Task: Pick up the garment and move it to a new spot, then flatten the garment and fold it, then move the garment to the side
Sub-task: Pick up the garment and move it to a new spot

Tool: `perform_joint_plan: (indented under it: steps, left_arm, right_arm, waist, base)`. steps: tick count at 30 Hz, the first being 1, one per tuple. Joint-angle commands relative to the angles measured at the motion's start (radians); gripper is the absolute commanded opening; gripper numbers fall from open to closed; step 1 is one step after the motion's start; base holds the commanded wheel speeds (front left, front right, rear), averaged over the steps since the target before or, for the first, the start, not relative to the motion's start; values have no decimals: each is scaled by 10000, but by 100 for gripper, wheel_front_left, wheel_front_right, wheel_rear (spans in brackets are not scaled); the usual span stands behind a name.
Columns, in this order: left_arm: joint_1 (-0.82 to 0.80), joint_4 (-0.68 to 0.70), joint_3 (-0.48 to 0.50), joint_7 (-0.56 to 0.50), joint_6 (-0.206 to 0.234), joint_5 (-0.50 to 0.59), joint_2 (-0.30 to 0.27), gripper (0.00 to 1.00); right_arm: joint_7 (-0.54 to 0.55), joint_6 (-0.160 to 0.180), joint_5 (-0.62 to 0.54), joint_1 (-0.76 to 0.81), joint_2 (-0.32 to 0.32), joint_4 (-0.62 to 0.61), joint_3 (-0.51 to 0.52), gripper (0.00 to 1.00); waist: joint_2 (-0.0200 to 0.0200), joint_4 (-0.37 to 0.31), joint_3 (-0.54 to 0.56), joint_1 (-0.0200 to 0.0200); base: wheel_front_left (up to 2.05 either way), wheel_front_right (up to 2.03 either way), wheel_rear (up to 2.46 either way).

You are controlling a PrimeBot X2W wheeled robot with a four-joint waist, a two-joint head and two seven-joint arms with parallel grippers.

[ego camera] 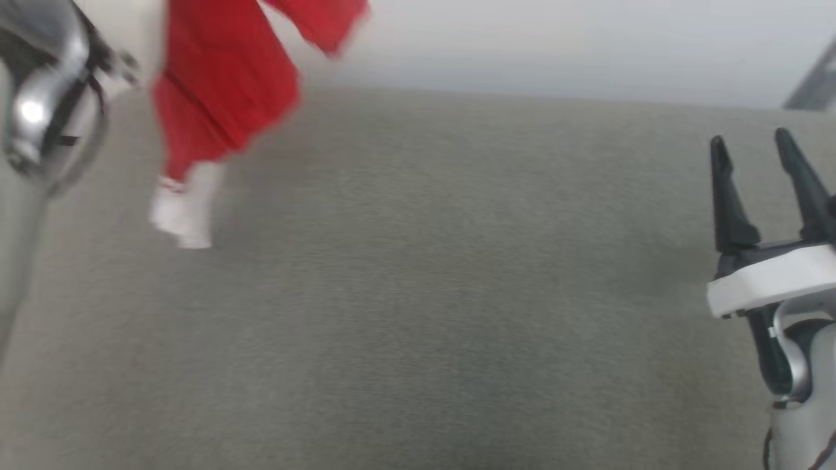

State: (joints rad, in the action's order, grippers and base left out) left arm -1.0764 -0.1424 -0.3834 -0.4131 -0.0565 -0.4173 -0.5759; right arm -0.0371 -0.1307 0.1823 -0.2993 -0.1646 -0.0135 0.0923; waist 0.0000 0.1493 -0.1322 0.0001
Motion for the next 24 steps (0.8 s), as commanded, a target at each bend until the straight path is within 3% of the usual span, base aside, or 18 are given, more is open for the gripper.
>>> perform_joint_plan:
  steps: [1,6,11,18,24]
  left_arm:
    - [231,276,-26,-138,125,-28,5,0]
    - [1387,2045,-382,-1252,520,-370,75,0]
    - [2545,2827,-958,-1954,811,-555,278,0]
    - [4006,2598,-1842,-2612,933,-1056,641,0]
    - [4894,1574,-2468,-2552,765,-1331,1018,0]
  right_arm:
    - [-92,-1,-96,-77,14,-19,47,100]
    - [-215,-1,-192,-114,139,-60,498,100]
    - [-378,-1,-180,61,359,65,616,100]
    - [-612,-1,-46,286,620,460,557,100]
    - [-758,-1,30,354,748,827,451,100]
  waist:
    - [0,-398,-255,-1]
    - [0,-1143,-623,-1]
    - [0,-1793,-890,-1]
    - [0,-2341,-1014,-1]
    - [0,-2552,-1012,-1]
  base:
    - [0,0,0]
    - [0,0,0]
    - [0,0,0]
    - [0,0,0]
    - [0,0,0]
